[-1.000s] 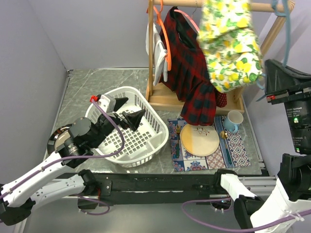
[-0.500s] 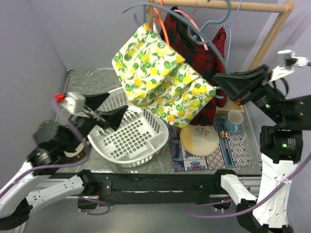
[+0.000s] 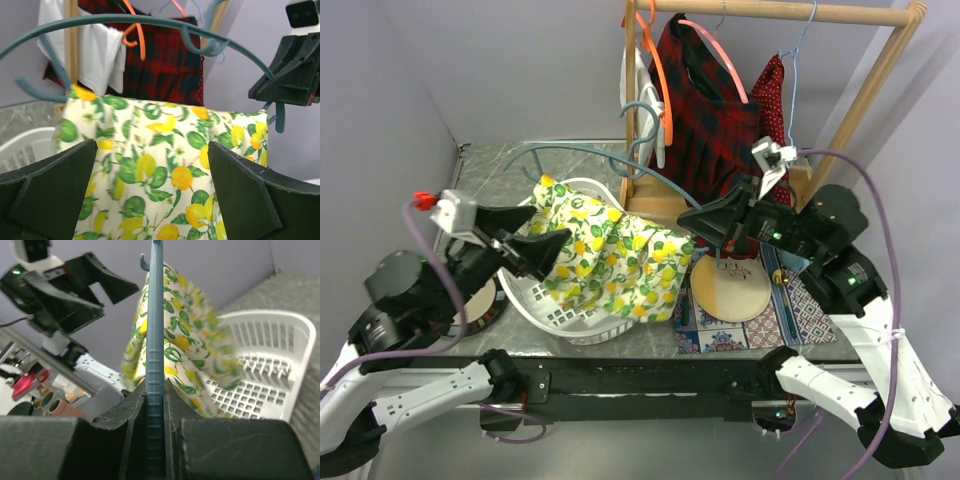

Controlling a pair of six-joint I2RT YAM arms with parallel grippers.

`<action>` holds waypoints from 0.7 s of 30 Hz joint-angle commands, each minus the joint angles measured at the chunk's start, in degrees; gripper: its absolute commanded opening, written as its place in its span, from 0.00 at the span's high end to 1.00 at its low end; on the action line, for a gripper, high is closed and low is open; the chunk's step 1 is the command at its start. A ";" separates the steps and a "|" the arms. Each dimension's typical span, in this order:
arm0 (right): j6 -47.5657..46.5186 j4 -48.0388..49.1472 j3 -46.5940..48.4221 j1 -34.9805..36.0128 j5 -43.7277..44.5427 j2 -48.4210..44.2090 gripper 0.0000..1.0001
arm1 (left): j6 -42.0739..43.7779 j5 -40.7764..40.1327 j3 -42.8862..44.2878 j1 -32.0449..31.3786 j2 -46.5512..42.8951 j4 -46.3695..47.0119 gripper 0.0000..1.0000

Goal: Remove the skirt from the hanger

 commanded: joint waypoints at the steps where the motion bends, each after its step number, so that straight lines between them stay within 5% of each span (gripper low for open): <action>1: 1.94 11.40 -2.41 1.40 8.29 -3.39 1.00 | -2.45 4.54 -2.43 -0.14 0.38 -0.91 0.01; 7: 6.42 16.94 -8.13 2.28 9.08 -4.53 1.00 | -2.80 7.99 -3.93 -0.13 2.21 0.06 0.01; 21: 9.94 22.40 -10.51 5.18 9.88 -5.15 1.00 | -1.04 -5.19 -5.77 -0.13 9.25 4.72 0.01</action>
